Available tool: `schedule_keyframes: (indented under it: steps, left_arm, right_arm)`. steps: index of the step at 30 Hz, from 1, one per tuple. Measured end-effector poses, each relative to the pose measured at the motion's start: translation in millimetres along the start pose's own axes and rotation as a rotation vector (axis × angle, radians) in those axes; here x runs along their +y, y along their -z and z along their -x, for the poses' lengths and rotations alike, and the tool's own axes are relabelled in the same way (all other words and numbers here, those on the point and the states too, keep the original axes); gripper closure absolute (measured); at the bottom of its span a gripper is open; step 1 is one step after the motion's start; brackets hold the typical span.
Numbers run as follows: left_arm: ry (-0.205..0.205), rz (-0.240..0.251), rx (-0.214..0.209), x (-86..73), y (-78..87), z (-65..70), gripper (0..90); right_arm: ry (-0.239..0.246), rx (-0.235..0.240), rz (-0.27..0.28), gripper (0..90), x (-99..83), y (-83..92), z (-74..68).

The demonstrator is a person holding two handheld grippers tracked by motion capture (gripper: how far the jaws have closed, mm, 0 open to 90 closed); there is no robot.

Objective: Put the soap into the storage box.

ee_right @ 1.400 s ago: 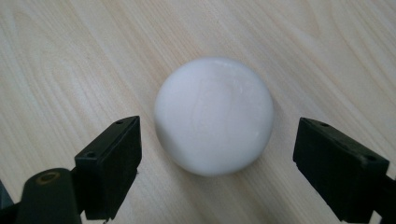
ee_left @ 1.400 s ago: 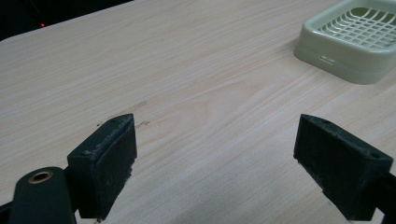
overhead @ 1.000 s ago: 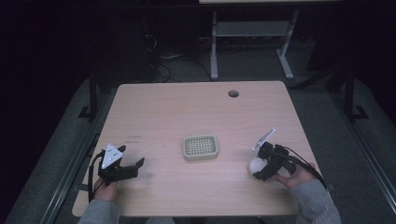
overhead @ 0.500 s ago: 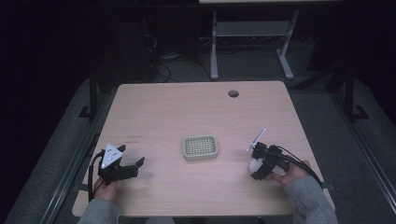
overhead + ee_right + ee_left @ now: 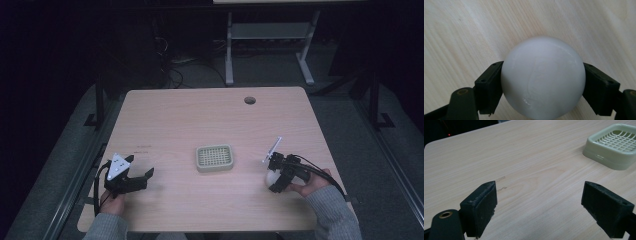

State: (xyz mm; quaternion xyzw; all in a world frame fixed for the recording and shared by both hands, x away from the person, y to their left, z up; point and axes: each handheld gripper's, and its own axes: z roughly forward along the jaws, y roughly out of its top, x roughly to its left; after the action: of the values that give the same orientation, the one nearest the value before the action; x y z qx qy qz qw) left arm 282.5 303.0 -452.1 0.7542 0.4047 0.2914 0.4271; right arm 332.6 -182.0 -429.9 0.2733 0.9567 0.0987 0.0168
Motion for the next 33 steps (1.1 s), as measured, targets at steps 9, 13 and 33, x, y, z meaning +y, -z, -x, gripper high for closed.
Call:
schedule_keyframes:
  steps: [9,13,33]
  left_arm:
    - [0.011,0.007,0.002,0.9,0.0,0.2,12.8]
    - [0.009,0.007,0.003,1.3,-0.4,0.6,12.8]
    - [0.017,0.014,0.008,1.2,-0.3,-0.9,12.8]
  right_arm:
    - [0.029,-0.002,0.007,23.7,19.1,13.3,1.1]
    - [0.031,0.013,0.02,23.6,24.5,13.9,2.0]
    - [0.089,0.005,0.024,23.6,71.3,20.8,3.3]
